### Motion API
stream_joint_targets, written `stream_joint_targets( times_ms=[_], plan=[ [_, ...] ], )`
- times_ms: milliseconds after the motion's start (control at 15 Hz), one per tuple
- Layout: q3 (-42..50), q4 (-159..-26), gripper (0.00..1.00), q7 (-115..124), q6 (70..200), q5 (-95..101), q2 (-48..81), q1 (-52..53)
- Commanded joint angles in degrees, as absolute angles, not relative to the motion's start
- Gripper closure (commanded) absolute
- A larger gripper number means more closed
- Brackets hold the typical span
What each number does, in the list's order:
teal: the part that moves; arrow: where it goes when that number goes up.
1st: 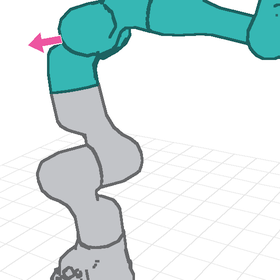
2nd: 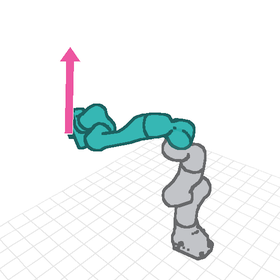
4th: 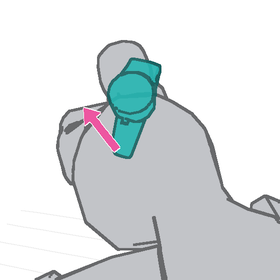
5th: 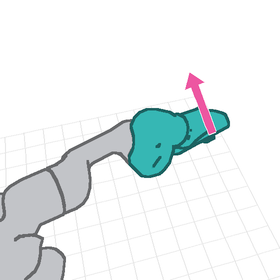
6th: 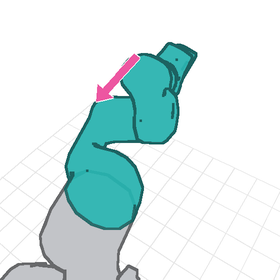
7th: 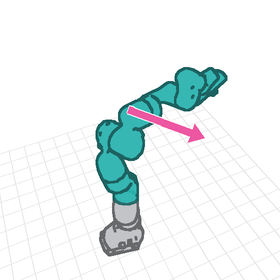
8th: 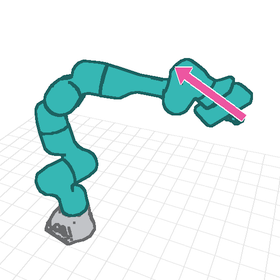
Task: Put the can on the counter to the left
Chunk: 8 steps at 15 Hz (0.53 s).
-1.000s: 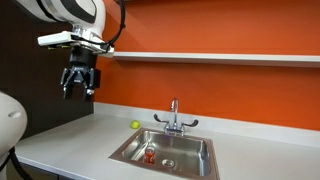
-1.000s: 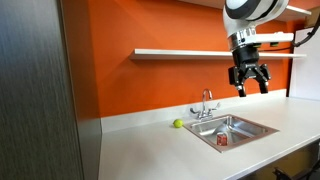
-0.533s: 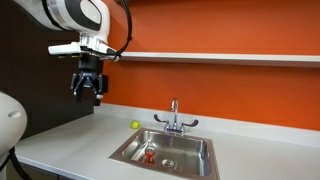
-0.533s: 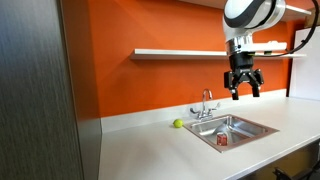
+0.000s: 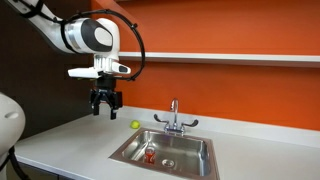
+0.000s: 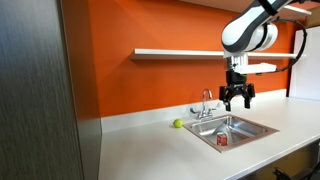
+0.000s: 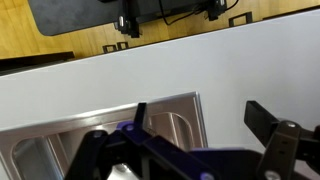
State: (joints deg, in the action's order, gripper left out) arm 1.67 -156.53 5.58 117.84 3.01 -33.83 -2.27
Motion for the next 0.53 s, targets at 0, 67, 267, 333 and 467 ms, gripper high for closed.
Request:
stream_joint_targets(
  times_ms=[0, 67, 267, 333, 467],
  plan=[
    [2.85, -155.04, 0.00, 3.91, 124.25, 4.67, -26.07, -4.49],
    [3.25, -154.56, 0.00, 3.92, 126.17, 5.16, -23.70, -5.02],
    [4.32, -152.61, 0.00, 3.96, 131.13, 6.09, -16.78, -6.21],
    [4.45, -151.92, 0.00, 4.20, 132.78, 6.40, -14.47, -6.49],
    [4.86, -150.16, 0.00, 4.07, 135.19, 6.35, -9.94, -6.55]
  ],
)
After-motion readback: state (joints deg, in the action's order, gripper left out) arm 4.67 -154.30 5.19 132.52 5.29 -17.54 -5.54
